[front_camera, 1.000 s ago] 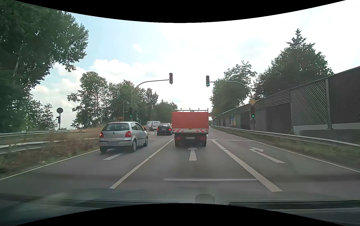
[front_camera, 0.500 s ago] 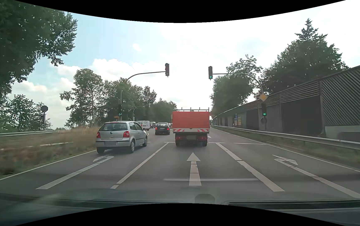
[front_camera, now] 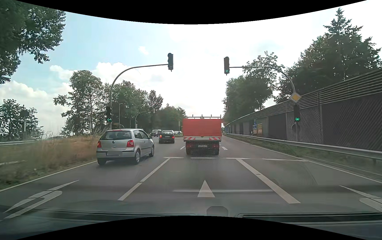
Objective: Follow the waypoints while adhering to traffic rules and regulations
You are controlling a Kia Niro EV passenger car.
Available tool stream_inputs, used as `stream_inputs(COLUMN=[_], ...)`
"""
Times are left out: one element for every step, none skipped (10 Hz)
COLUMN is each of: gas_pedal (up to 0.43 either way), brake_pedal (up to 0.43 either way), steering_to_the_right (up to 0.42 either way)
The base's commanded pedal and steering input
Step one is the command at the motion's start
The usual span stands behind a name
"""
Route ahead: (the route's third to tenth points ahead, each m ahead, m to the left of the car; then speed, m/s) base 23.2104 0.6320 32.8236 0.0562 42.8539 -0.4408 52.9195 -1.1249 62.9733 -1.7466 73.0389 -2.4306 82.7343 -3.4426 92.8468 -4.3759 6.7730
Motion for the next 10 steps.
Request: stream_inputs(gas_pedal=[0.220,0.220,0.228,0.228,0.228,0.240,0.248,0.248,0.260,0.268], brake_pedal=[0.000,0.000,0.000,0.000,0.000,0.000,0.000,0.000,0.000,0.000], steering_to_the_right=[0.006,0.006,0.006,0.006,0.006,0.004,0.003,0.003,0.003,0.003])
